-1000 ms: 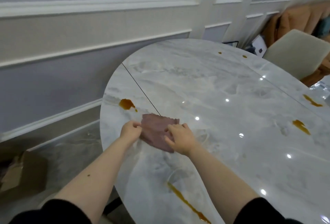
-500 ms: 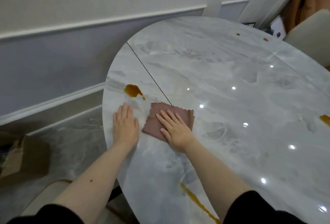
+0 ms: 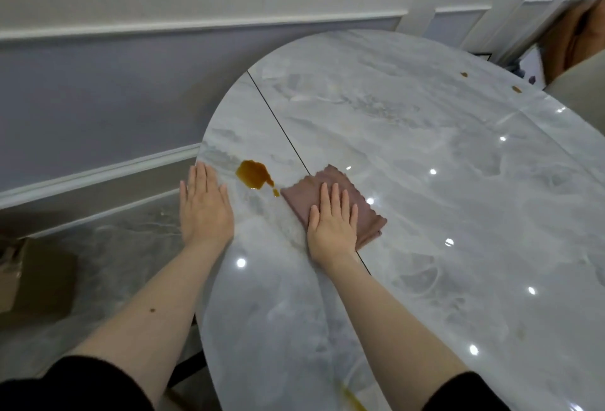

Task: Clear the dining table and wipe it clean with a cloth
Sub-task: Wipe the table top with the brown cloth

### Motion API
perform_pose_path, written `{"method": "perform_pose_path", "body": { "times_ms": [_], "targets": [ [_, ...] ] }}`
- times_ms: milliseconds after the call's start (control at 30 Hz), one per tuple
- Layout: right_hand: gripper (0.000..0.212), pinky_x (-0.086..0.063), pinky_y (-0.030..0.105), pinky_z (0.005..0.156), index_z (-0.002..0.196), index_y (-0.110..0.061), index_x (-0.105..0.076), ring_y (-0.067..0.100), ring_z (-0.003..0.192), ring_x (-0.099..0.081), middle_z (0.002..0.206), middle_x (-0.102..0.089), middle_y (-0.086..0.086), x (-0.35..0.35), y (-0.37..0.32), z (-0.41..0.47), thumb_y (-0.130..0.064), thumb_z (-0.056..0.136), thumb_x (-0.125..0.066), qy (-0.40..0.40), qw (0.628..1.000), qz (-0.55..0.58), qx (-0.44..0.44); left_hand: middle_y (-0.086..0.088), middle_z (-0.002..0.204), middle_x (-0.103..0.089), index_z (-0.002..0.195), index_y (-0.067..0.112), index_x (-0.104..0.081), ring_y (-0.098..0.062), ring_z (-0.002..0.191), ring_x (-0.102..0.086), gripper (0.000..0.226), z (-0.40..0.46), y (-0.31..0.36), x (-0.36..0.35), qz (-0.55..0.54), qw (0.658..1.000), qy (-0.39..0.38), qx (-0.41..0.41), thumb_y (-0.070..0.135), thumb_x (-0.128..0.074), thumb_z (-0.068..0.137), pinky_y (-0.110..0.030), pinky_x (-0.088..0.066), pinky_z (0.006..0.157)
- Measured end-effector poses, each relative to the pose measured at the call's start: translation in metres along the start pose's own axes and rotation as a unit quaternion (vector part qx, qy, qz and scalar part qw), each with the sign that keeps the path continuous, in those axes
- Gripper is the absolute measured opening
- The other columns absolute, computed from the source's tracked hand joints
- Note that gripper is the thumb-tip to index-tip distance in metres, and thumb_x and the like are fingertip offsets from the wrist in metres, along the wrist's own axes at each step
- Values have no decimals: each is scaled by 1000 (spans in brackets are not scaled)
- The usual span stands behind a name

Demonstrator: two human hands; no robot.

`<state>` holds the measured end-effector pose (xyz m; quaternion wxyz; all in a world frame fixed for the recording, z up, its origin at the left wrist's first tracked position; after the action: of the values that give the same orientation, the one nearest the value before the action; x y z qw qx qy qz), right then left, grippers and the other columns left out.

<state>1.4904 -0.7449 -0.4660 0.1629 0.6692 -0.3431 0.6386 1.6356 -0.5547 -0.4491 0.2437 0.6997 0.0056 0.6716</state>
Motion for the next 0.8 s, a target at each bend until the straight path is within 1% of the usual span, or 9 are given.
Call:
{"method": "perform_pose_path", "body": {
  "times_ms": [133,233,433,533,667,800],
  "targets": [
    [54,8,41,119,152,-21,-2,20,147,7,160,4,2,2,-9,25,-35,102,-17,26,997,17,-71,-10,158,-10,148,2,-13,-21,147,-5,53,4,1,0,-16,1000,1,-2,26,-15,101,-37,-4,120],
    [55,8,42,119,152,-19,-2,21,147,7,160,4,3,2,-26,47,-35,102,-17,31,997,17,-68,-9,158,-8,149,3,-11,-20,147,-4,53,5,0,-1,-11,1000,9,-7,27,-12,101,-36,-5,121],
    [54,7,42,119,151,-20,-1,20,147,7,160,5,2,-1,-67,89,-36,102,-15,4,1000,6,-1,-9,158,-8,149,3,-11,-20,147,-4,52,6,-1,-4,-15,1000,16,-8,23,-14,101,-35,-3,120],
    [54,7,42,119,151,-21,0,19,147,8,160,6,1,-3,-86,104,-37,101,-14,-14,999,-2,47,-9,158,-9,149,4,-11,-19,147,-4,52,7,-3,-5,-16,1000,22,-6,23,-14,101,-34,-3,120],
    [53,7,41,119,151,-23,0,17,147,8,160,5,-1,-6,-110,116,-37,102,-13,-41,990,-28,132,-8,158,-9,149,4,-11,-19,147,-4,51,6,-3,-6,-21,999,25,-6,23,-14,101,-35,-4,120],
    [51,6,40,119,151,-29,-1,18,147,7,160,4,-3,-6,-121,117,-38,102,-13,-51,981,-45,184,-8,158,-8,149,5,-10,-18,147,-3,51,5,-2,-5,-20,999,30,-3,23,-13,101,-34,-3,120]
  ]
}}
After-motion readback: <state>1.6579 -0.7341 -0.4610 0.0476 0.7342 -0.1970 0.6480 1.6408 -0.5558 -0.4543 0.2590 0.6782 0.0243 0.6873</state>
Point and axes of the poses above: each hand's wrist, its own z-axis towards the middle knuckle, its own x-axis out of the back of the hand, y = z × x, the point moved 9 cm from there along z, towards the middle knuckle
